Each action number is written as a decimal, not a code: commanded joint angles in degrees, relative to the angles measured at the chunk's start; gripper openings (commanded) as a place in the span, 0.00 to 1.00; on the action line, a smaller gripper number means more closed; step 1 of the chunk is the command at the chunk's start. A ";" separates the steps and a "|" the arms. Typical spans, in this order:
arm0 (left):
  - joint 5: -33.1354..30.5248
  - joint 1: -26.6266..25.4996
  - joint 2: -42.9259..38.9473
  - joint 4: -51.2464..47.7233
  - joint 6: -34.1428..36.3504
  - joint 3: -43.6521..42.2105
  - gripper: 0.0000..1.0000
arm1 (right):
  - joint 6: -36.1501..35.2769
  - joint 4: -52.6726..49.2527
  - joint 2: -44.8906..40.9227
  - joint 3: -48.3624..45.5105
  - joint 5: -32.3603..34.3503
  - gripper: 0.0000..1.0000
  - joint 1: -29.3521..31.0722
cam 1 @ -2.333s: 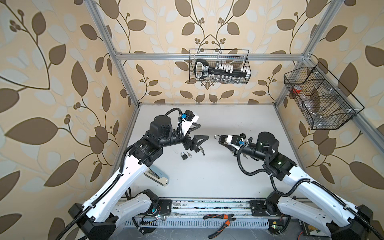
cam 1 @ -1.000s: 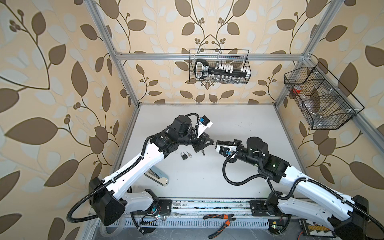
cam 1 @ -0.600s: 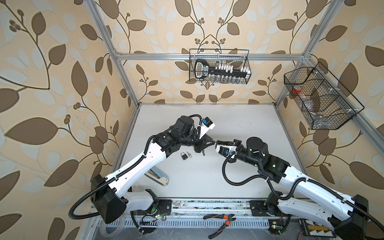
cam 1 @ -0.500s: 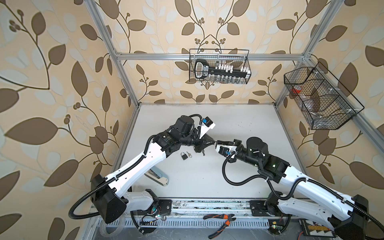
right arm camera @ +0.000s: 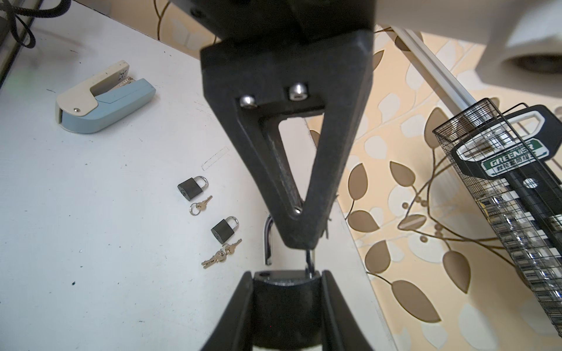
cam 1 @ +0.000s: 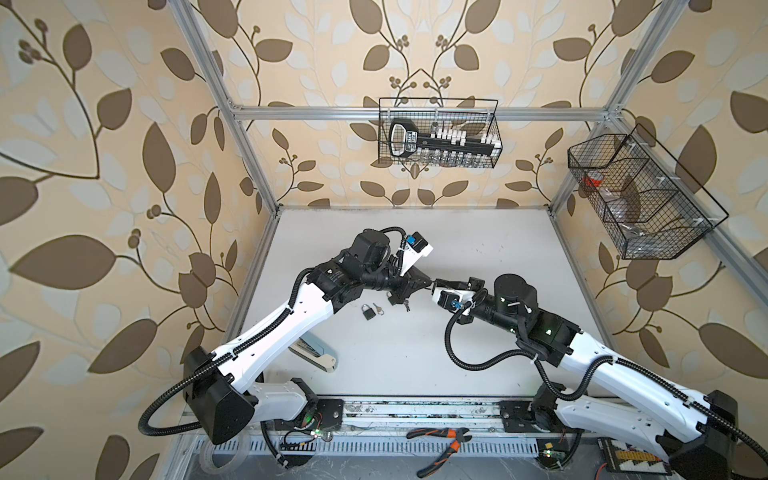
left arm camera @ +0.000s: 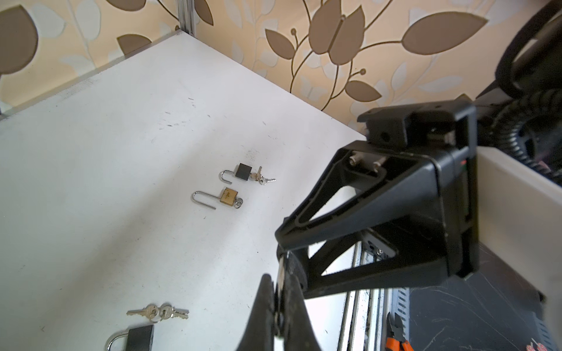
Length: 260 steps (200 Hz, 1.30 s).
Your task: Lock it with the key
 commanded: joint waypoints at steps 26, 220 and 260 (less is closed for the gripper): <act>-0.52 -0.44 -0.23 1.28 -4.57 2.99 0.00 | 1.33 3.85 -2.18 -0.13 -0.93 0.00 0.36; -11.53 2.18 -11.61 5.38 -19.80 3.59 0.00 | 67.58 30.39 1.06 -1.35 -37.59 0.99 -33.68; 2.86 3.76 -13.87 12.08 -19.41 0.67 0.00 | 77.41 42.54 4.38 -0.59 -49.09 0.98 -36.00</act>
